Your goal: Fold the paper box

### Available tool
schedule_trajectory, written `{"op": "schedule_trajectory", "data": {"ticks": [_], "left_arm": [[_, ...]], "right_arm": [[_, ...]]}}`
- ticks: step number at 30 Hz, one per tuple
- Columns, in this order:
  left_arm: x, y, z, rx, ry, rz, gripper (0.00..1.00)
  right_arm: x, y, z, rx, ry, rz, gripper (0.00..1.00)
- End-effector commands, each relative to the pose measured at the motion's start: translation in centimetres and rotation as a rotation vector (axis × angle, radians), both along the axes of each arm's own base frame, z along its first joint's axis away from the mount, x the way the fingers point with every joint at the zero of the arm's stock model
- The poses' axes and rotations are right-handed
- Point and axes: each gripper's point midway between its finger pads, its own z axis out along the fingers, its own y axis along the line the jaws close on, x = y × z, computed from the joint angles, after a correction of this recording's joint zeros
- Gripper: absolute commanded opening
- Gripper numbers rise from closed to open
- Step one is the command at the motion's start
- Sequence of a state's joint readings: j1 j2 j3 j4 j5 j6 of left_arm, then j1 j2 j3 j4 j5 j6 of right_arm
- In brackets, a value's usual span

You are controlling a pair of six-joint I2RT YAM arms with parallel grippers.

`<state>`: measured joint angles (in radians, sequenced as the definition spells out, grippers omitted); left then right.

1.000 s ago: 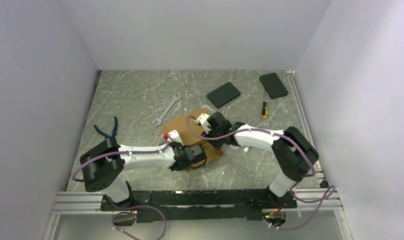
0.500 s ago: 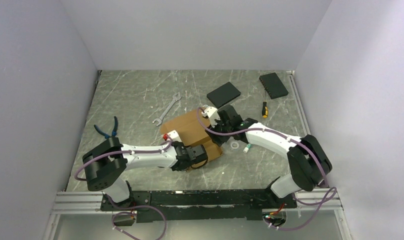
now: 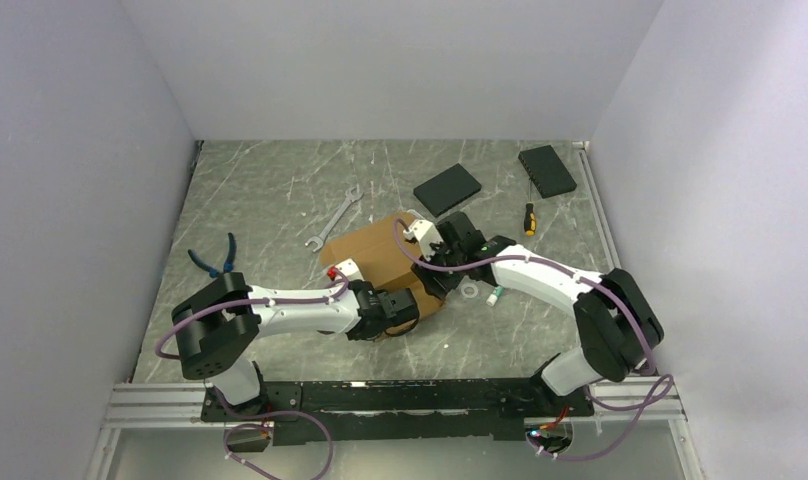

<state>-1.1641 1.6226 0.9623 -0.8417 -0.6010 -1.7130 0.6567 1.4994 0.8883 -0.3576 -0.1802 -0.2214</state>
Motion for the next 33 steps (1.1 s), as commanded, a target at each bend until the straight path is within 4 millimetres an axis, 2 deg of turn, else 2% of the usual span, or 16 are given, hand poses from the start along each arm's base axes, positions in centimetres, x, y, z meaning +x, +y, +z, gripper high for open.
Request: {"op": "schedule_trajectory", "data": {"ticks": [1, 3, 5, 10, 16, 21, 26, 33], "left_arm": [[0.5, 0.3, 1.3, -0.002, -0.047, 0.039, 0.41], [0.5, 0.4, 1.5, 0.002, -0.047, 0.037, 0.52], [0.5, 0.3, 1.7, 0.001, -0.047, 0.028, 0.59], [0.6, -0.2, 3.0, -0.037, -0.066, -0.036, 0.66], [0.6, 0.3, 5.5, -0.1, -0.134, -0.138, 0.72], [0.4, 1.3, 6.8, -0.124, -0.192, -0.243, 0.75], [0.4, 2.1, 8.8, -0.155, -0.285, -0.361, 0.83], [-0.5, 3.0, 12.5, -0.219, -0.45, -0.583, 0.9]], "right_arm": [[0.0, 0.4, 4.0, 0.104, -0.045, 0.094, 0.62], [-0.2, -0.2, 5.2, 0.136, -0.056, 0.12, 0.67], [-0.2, -1.0, 6.5, 0.18, -0.069, 0.133, 0.72], [0.0, -3.0, 9.7, 0.262, -0.145, 0.133, 0.79], [-0.3, -3.9, 11.6, 0.337, -0.169, 0.15, 0.83], [-0.4, -4.0, 11.7, 0.362, -0.199, 0.173, 0.99], [0.4, -5.0, 11.1, 0.358, -0.205, 0.129, 1.0], [3.0, -8.8, 7.2, 0.179, -0.113, 0.004, 0.98]]}}
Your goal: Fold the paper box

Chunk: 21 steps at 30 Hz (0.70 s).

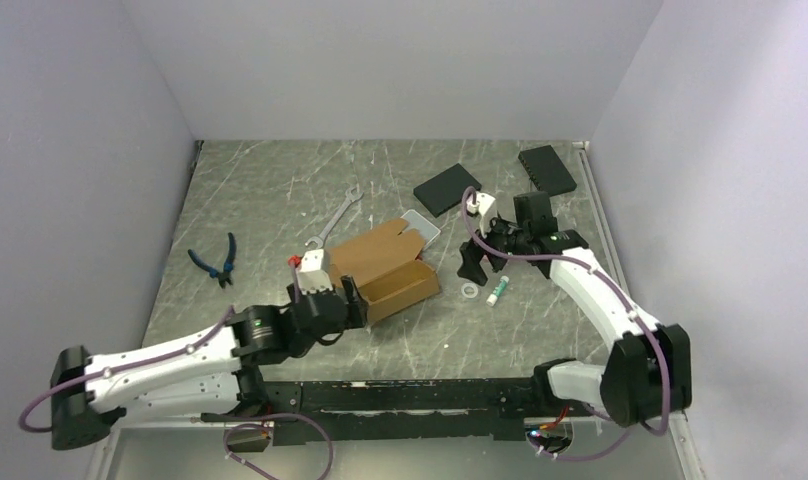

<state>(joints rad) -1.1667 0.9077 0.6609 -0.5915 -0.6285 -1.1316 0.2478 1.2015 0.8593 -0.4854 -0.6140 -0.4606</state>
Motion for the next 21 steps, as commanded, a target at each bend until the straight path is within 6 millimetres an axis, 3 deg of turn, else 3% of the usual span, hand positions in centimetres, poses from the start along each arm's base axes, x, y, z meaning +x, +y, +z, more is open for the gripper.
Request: {"op": "schedule_trajectory", "data": {"ticks": [1, 6, 10, 15, 19, 21], "left_arm": [[-0.1, 0.2, 3.2, -0.035, -0.161, -0.154, 0.9], [-1.2, 1.9, 3.5, -0.112, -0.188, -0.161, 0.9], [-1.7, 3.1, 2.9, -0.135, -0.176, -0.148, 0.9], [-2.1, 3.6, 2.7, -0.145, -0.164, -0.142, 0.9], [-2.3, 3.7, 2.3, -0.142, -0.15, -0.143, 0.9], [-2.4, 3.5, 2.2, -0.144, -0.145, -0.148, 0.9]], "right_arm": [[1.9, -2.3, -1.7, -0.122, 0.016, -0.046, 0.97], [3.5, -5.2, -4.7, -0.31, -0.03, -0.037, 0.96], [5.1, -6.5, -6.4, -0.408, -0.046, 0.007, 0.96], [6.8, -6.6, -8.4, -0.428, 0.032, 0.045, 0.86], [8.6, -6.7, -8.7, -0.417, 0.069, 0.036, 0.81], [8.4, -6.7, -9.3, -0.41, 0.106, 0.054, 0.76]]}}
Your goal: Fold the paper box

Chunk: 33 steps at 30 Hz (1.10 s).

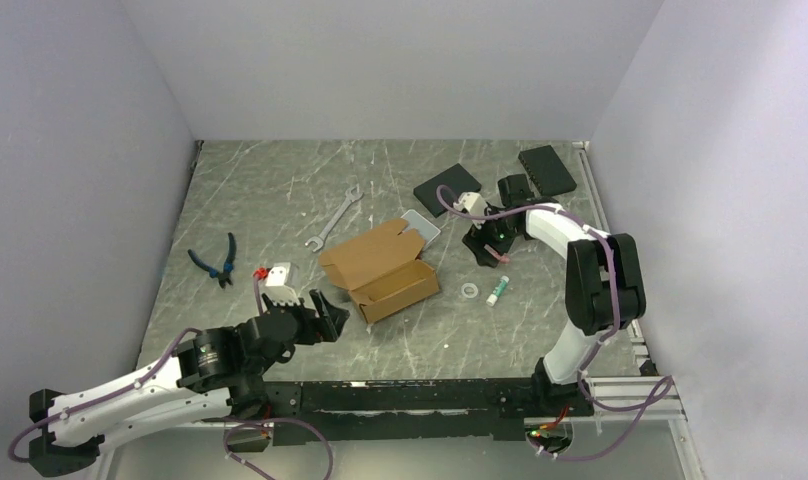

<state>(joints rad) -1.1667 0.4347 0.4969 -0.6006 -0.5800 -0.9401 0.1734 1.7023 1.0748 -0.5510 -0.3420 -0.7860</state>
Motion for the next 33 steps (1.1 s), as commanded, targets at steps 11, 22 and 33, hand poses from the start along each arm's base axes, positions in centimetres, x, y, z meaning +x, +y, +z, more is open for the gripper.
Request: {"op": "schedule_trajectory", "data": {"ticks": [11, 22, 33], "left_arm": [[-0.4, -0.2, -0.9, -0.006, 0.02, -0.011, 0.91], [-0.6, -0.1, -1.6, -0.042, 0.038, -0.002, 0.91], [-0.6, 0.0, -1.9, -0.045, 0.039, 0.007, 0.91]], "right_arm": [[-0.3, -0.7, -2.3, -0.009, 0.095, 0.033, 0.56], [-0.5, 0.0, -1.3, 0.036, 0.07, 0.041, 0.07], [-1.4, 4.1, 7.5, 0.254, -0.084, 0.155, 0.05]]}}
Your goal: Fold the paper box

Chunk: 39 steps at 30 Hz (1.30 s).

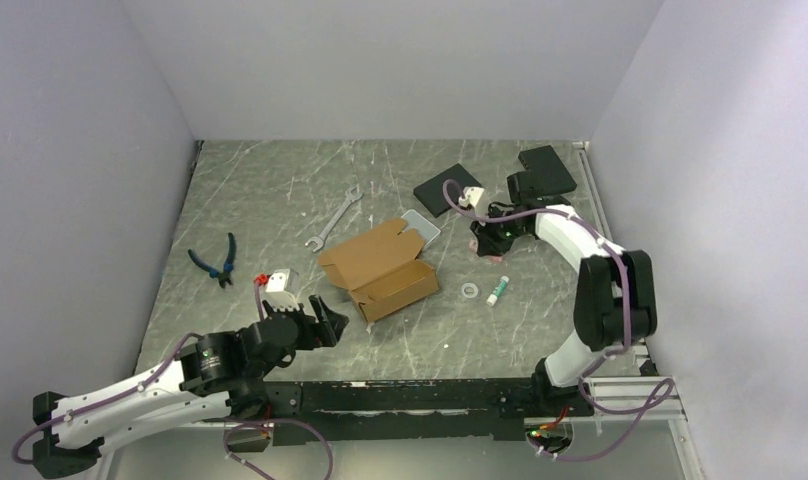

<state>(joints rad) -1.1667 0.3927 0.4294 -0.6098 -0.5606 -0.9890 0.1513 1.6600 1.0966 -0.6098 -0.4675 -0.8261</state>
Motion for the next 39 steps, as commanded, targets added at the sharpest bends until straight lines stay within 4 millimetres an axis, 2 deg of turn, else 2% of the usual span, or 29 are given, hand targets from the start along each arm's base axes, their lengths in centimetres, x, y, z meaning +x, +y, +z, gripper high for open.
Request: {"op": "schedule_trajectory", "data": {"ticks": [1, 4, 7, 11, 16, 23, 30, 36, 39], "left_arm": [[0.0, -0.3, 0.4, -0.036, -0.005, 0.002, 0.91], [0.1, -0.5, 0.3, -0.035, -0.002, 0.001, 0.91], [0.1, -0.7, 0.2, -0.03, 0.003, 0.001, 0.91], [0.2, -0.9, 0.0, -0.025, 0.01, 0.003, 0.91], [0.3, -1.3, 0.0, -0.027, 0.008, 0.003, 0.91], [0.4, -1.7, -0.3, -0.019, 0.021, 0.004, 0.91], [0.3, -1.9, -0.5, -0.032, 0.025, -0.003, 0.9], [0.1, -1.5, -0.4, -0.03, 0.03, -0.004, 0.9], [0.0, -1.3, -0.4, -0.039, 0.029, -0.001, 0.9]], "right_arm": [[-1.4, 3.9, 6.4, 0.186, -0.089, 0.126, 0.05], [-3.4, 6.8, 8.3, 0.231, -0.089, 0.245, 0.06], [-5.5, 10.1, 9.4, 0.24, -0.084, 0.374, 0.06], [-8.0, 13.5, 9.8, 0.252, -0.028, 0.52, 0.06], [-8.9, 16.1, 9.3, 0.212, -0.001, 0.608, 0.07], [-8.1, 17.9, 8.1, 0.079, -0.009, 0.683, 0.07], [-7.7, 19.3, 6.6, 0.03, 0.021, 0.708, 0.09], [-8.9, 19.5, 4.8, 0.004, 0.066, 0.727, 0.12], [-9.8, 19.5, 4.3, 0.003, 0.077, 0.735, 0.17]]}}
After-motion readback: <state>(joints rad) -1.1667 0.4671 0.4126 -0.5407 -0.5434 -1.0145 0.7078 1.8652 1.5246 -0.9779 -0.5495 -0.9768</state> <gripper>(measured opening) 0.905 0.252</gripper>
